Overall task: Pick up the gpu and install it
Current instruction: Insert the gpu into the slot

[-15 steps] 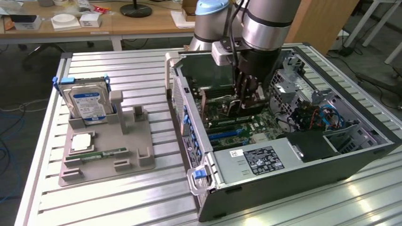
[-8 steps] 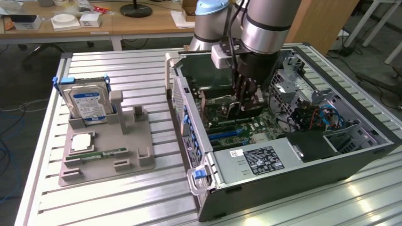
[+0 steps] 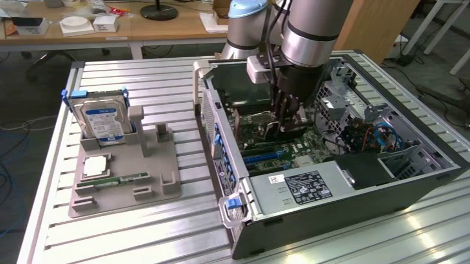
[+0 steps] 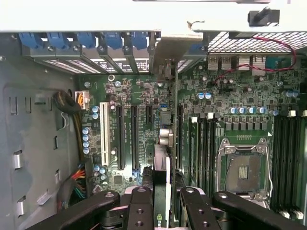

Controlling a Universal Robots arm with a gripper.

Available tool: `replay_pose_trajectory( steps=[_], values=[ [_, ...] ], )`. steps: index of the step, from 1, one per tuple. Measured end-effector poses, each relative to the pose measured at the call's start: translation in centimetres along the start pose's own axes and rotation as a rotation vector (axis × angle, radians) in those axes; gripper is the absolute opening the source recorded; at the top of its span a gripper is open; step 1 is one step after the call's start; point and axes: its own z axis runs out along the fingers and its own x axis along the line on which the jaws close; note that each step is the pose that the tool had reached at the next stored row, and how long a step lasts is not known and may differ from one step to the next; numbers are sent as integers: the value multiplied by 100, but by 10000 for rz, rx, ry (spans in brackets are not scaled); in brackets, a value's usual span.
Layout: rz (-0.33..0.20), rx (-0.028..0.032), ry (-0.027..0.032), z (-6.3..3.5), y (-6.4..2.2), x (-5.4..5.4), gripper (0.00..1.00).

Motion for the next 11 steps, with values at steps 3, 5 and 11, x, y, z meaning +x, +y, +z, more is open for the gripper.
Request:
replay_pose_trajectory(
  steps=[3, 5, 11],
  values=[
    [1, -11, 0, 42, 1, 1, 26],
    [1, -20, 1, 67, 1, 1, 26],
    [1, -58, 1, 125, 2, 2, 26]
  ],
)
